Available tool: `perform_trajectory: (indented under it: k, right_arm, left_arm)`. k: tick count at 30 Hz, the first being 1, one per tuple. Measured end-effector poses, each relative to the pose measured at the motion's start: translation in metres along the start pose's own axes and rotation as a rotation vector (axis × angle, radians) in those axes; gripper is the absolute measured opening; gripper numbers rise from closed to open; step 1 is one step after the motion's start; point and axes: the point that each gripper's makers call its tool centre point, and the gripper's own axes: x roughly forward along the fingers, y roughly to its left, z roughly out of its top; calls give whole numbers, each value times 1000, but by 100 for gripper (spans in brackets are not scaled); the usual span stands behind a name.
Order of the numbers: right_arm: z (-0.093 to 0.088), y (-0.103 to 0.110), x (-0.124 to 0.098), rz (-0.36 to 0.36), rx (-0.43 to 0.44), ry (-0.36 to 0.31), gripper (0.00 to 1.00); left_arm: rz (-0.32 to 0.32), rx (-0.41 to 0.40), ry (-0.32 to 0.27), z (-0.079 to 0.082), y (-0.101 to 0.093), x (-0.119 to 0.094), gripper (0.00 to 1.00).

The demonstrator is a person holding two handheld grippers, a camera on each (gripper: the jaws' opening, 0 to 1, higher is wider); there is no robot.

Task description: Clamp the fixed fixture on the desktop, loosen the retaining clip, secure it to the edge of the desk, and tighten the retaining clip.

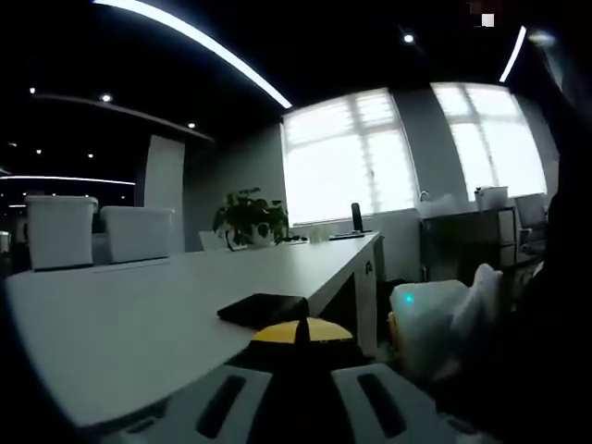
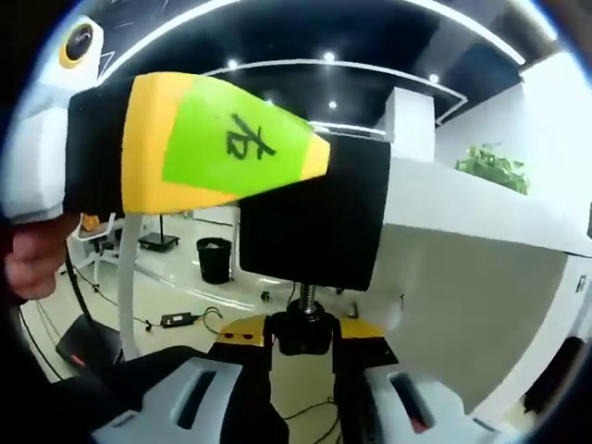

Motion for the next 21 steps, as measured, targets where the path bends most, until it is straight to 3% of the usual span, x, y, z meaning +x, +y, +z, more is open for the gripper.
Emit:
perform_trajectory:
  k: [5, 8, 15, 21]
  right_arm:
    - [0, 2, 0, 99, 7, -17, 21]
    - [1, 8, -1, 226, 39, -11, 21]
    - [3, 18, -1, 543, -64, -57, 21]
    - [2, 24, 0, 739, -138, -83, 21]
  left_arm:
    - [1, 4, 2, 0, 0, 0, 1]
    - [0, 7, 1, 0, 0, 0, 1]
    - [3, 6, 0, 0, 0, 1, 1]
    - [7, 7, 1, 0, 0, 1, 1]
